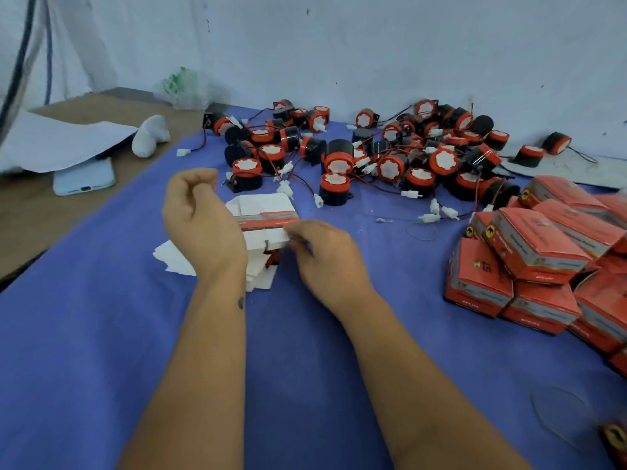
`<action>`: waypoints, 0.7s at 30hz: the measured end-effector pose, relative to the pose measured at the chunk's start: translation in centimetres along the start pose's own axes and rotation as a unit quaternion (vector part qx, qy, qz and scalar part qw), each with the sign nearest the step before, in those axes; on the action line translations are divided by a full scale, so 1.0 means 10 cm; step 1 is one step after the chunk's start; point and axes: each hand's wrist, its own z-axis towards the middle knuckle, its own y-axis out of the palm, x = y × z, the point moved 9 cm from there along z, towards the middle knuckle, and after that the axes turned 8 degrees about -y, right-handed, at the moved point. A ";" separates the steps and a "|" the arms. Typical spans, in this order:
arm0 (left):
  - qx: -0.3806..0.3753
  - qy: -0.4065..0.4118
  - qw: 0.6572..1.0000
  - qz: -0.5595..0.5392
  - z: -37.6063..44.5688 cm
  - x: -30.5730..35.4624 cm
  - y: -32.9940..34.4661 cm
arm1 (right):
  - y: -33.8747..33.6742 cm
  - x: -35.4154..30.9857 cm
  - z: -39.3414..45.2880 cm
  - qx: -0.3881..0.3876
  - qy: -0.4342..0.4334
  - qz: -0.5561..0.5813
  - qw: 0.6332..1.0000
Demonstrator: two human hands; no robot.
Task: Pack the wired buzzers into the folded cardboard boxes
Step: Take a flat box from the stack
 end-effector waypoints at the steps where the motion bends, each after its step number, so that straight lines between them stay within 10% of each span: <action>1: 0.000 -0.002 1.000 -0.001 0.01 -0.02 0.00 | -0.03 0.02 -0.01 0.014 0.007 0.005 1.000; 5: -0.041 -0.048 0.997 0.041 0.06 -0.14 0.04 | -0.19 0.16 -0.01 0.067 0.045 -0.002 0.997; 12: -0.336 -0.053 0.902 0.266 -0.11 -0.40 0.54 | -0.49 0.54 -0.17 0.073 0.116 0.045 0.990; 21: -0.244 0.076 0.893 0.370 -0.15 -0.31 0.53 | -0.70 0.62 -0.29 0.153 0.150 0.004 0.977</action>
